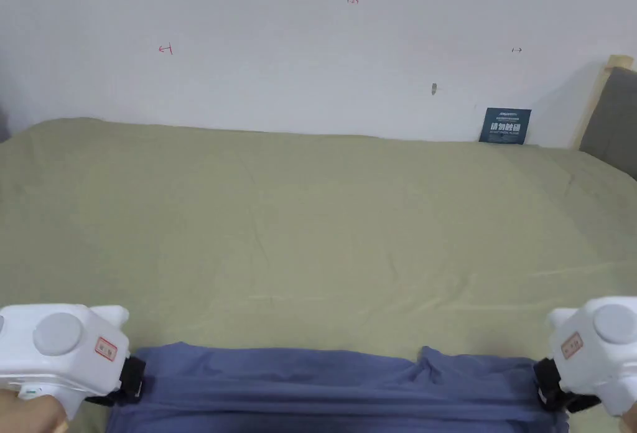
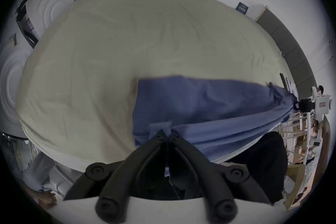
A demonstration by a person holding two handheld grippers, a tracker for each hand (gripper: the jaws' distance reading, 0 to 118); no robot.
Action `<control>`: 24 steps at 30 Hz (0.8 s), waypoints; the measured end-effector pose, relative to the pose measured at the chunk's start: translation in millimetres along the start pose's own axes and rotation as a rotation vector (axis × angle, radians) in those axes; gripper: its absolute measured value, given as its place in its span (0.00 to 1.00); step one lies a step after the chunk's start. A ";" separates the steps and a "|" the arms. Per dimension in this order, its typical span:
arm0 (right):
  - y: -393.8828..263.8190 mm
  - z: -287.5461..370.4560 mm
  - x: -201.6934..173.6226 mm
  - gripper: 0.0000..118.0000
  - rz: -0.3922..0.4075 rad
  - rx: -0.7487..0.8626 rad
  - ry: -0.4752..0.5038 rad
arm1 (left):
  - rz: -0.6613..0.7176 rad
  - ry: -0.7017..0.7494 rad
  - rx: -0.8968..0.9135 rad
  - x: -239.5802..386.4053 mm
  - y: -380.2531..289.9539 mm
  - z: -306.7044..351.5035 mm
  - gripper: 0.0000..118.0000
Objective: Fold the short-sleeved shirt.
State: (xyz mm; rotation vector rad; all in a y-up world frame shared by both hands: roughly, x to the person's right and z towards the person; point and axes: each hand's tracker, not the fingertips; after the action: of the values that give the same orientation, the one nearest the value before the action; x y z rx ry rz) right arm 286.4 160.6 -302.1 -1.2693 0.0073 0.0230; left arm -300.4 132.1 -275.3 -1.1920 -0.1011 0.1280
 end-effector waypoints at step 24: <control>3.9 32.3 -86.9 0.01 0.014 0.145 0.003 | 0.075 -0.017 0.171 52.8 11.9 45.9 0.25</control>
State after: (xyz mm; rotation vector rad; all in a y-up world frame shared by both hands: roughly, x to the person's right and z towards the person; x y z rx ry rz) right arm 199.2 191.4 -294.6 -1.1243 0.0203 0.0321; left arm -255.4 186.7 -268.9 -1.0243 -0.0593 0.2085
